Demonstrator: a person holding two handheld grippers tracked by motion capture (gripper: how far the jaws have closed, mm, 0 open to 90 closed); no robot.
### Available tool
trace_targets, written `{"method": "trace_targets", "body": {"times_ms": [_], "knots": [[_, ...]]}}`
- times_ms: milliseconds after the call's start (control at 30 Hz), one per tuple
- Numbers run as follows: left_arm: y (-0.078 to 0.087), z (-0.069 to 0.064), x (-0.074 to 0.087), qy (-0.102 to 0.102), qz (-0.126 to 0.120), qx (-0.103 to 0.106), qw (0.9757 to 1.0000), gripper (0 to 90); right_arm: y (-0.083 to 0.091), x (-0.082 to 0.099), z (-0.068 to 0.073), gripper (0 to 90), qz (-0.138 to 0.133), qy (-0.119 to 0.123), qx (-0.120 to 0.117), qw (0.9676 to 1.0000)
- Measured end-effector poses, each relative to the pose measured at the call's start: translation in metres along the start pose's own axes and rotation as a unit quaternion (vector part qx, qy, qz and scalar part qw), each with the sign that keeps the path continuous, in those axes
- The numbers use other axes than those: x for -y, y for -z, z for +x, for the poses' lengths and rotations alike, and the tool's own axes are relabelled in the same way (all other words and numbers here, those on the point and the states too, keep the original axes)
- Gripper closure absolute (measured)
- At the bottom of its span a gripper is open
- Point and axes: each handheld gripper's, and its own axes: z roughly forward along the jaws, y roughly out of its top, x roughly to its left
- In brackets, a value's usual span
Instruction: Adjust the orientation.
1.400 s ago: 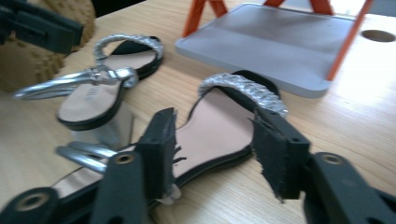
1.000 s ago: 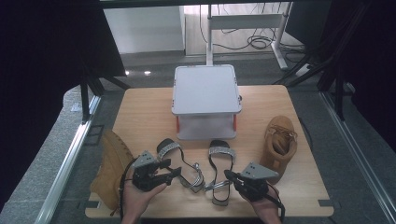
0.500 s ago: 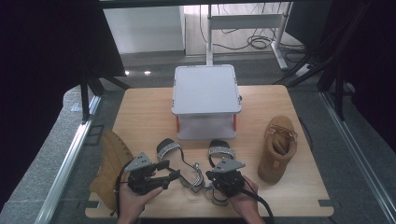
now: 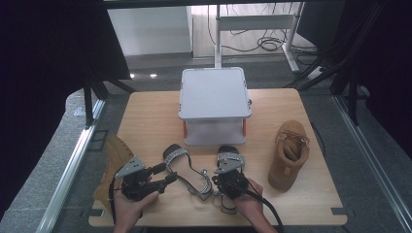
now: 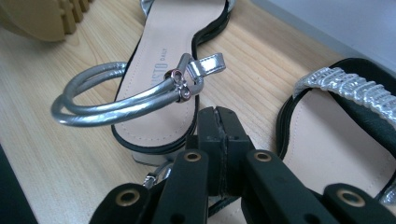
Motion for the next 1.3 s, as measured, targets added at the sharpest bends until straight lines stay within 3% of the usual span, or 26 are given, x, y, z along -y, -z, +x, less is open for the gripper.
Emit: {"method": "trace_targets", "body": {"times_ms": [200, 433, 567, 900, 1300], "knots": [[0.004, 0.003, 0.000, 0.004, -0.005, -0.003, 1.0000, 38.6, -0.011, -0.007, 0.000, 89.3, 0.035, 0.009, -0.004, 0.9993], [0.006, 0.005, 0.000, 0.007, -0.007, -0.004, 0.9999, 38.5, -0.013, -0.008, 0.004, 89.4, 0.047, 0.020, -0.008, 0.9987], [0.007, 0.006, 0.000, 0.008, -0.007, -0.005, 0.9999, 38.5, -0.013, -0.008, 0.017, 89.5, 0.053, 0.040, -0.023, 0.9975], [0.008, 0.008, 0.001, 0.013, -0.010, -0.004, 0.9999, 38.5, -0.016, -0.011, 0.043, 89.5, 0.051, 0.076, -0.046, 0.9947], [0.007, 0.009, 0.001, 0.013, -0.006, -0.003, 0.9999, 38.5, -0.017, -0.010, 0.052, 89.5, 0.035, 0.088, -0.060, 0.9936]]}}
